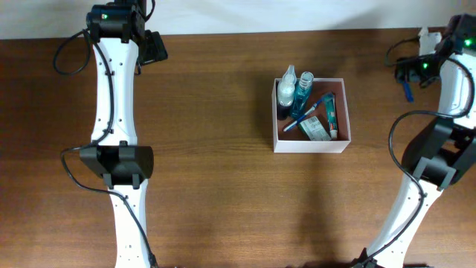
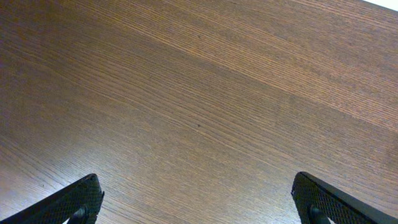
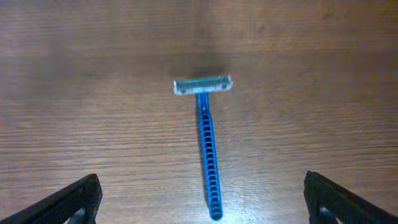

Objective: Pack container
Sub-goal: 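Lower the right gripper and grasp the blue razor handle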

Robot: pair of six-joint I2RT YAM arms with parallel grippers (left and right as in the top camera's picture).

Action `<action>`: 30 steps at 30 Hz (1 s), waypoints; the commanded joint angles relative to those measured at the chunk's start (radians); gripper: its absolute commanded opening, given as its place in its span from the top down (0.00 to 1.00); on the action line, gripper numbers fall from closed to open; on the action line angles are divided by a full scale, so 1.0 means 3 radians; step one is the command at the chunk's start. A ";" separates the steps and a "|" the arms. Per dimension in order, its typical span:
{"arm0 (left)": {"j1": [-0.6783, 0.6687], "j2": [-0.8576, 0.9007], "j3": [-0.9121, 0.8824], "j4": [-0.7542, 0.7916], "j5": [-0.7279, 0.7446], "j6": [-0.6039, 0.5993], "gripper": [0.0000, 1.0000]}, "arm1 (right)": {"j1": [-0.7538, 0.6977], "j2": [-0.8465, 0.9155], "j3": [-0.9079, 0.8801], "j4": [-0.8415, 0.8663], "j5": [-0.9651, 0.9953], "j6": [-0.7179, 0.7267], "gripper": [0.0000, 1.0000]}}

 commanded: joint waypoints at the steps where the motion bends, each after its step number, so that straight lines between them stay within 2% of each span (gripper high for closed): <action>1: 0.0006 0.0015 -0.0010 0.0008 0.0013 -0.0032 0.01 | -0.0028 0.0148 0.0047 0.0003 0.0080 -0.0032 0.01; 20: 0.0005 0.0015 -0.0010 0.0008 0.0013 -0.0033 0.01 | -0.0090 0.0454 0.0039 0.0159 0.0050 -0.0045 0.00; 25: 0.0006 0.0015 -0.0010 0.0008 0.0013 -0.0033 0.01 | -0.0090 0.0484 0.0038 0.0186 0.0045 -0.0045 0.05; 30: 0.0006 0.0015 -0.0010 0.0008 0.0013 -0.0033 0.01 | -0.0090 0.0490 0.0038 0.0216 0.0042 -0.0045 0.18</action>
